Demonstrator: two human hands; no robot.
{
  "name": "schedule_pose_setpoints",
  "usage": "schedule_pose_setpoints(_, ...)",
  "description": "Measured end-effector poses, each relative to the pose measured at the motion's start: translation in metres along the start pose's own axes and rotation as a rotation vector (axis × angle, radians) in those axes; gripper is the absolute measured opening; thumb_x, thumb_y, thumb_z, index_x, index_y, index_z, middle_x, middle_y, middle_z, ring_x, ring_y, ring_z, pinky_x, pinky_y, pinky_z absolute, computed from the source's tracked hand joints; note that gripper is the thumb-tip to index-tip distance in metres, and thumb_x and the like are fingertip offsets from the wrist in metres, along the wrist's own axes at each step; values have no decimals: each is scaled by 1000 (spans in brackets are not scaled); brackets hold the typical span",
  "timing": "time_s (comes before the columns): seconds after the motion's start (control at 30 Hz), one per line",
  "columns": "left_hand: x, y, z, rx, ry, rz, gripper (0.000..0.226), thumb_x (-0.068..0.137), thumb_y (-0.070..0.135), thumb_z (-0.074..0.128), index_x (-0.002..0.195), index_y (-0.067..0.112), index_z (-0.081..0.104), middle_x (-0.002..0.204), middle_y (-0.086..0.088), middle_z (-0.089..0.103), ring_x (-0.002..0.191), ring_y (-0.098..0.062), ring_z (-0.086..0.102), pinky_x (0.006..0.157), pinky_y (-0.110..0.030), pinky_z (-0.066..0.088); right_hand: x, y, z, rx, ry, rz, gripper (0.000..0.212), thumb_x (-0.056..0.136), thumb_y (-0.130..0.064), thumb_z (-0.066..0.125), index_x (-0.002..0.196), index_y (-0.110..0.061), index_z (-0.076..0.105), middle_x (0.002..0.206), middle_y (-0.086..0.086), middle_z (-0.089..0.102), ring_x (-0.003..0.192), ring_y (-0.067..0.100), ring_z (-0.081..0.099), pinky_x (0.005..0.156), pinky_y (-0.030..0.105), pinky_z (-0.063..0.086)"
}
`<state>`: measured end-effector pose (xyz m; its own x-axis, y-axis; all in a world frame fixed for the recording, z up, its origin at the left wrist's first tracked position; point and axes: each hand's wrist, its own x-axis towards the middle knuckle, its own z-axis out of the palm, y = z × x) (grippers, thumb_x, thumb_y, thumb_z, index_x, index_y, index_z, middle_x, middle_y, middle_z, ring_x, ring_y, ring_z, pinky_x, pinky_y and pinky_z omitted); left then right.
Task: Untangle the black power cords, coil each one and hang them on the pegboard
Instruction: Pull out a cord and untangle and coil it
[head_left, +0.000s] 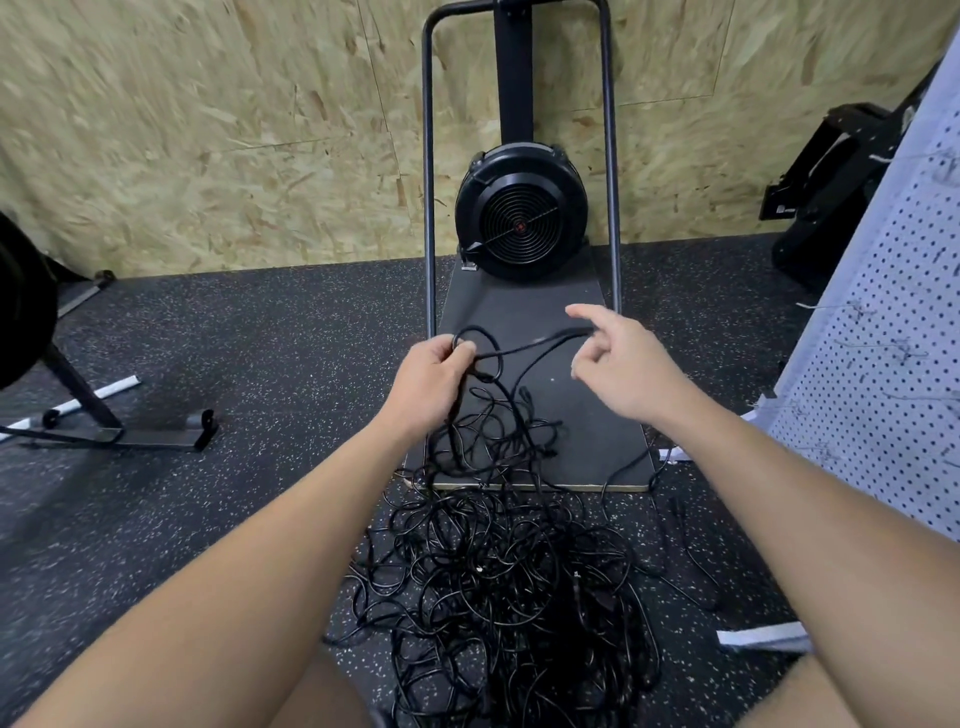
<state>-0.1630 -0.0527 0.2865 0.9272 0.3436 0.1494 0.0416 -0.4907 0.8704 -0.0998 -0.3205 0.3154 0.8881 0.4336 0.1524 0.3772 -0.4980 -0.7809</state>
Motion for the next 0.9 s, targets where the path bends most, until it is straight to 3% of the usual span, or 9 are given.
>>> schedule_pose_setpoints(0.1,0,-13,3,72,-28,-24,52,102,49,58,89,-1,58,71,-2,59,61,-16,44,63,-37,38,-4,-4,2,-41,-45,-10,68,99,-18,66,161,-34,45,86,-10,79,88,11,72,103,40,58)
schedule_pose_setpoints(0.2,0,-19,5,136,-8,-52,43,106,38,58,81,3,59,70,1,71,53,-11,48,56,-31,37,-9,-15,3,-49,-170,36,62,101,-26,71,157,-32,46,79,-10,81,66,23,70,76,40,63)
schedule_pose_setpoints(0.27,-1,-23,5,211,13,-78,38,106,35,57,80,8,62,74,-1,77,54,-11,54,54,-31,38,-13,-22,7,-20,-242,63,65,101,-26,71,159,-32,41,79,-6,82,55,19,64,65,38,59)
schedule_pose_setpoints(0.37,-4,-24,10,226,-44,-75,37,105,38,58,86,9,67,74,0,78,65,-25,66,66,-37,52,-18,-26,20,-25,-272,0,58,104,-28,70,157,-33,47,81,-8,82,57,17,69,71,46,65)
schedule_pose_setpoints(0.5,-13,-12,28,233,-127,5,38,104,47,57,84,16,66,72,3,77,69,-28,72,70,-42,59,-16,-21,46,-272,-255,-100,39,106,-35,70,143,-25,64,79,-11,79,75,3,71,75,30,52)
schedule_pose_setpoints(0.6,-18,-4,39,218,-156,69,35,107,39,58,85,13,67,73,0,77,63,-23,66,65,-39,55,-12,-14,51,-487,-175,-112,29,104,-39,70,130,-26,68,100,-6,76,99,24,70,82,39,55)
schedule_pose_setpoints(0.7,-24,4,40,147,-188,76,31,110,29,58,86,12,70,75,-2,79,57,-12,58,63,-34,48,-9,-12,49,-534,-134,-113,19,104,-39,70,119,-28,68,106,1,74,99,32,70,86,45,58)
schedule_pose_setpoints(0.9,-24,5,38,8,-202,16,29,107,24,60,87,12,76,74,-9,78,61,-17,63,60,-31,48,-7,-10,41,-565,-116,-145,10,110,-35,59,102,-29,60,100,-1,69,90,29,66,79,43,54)
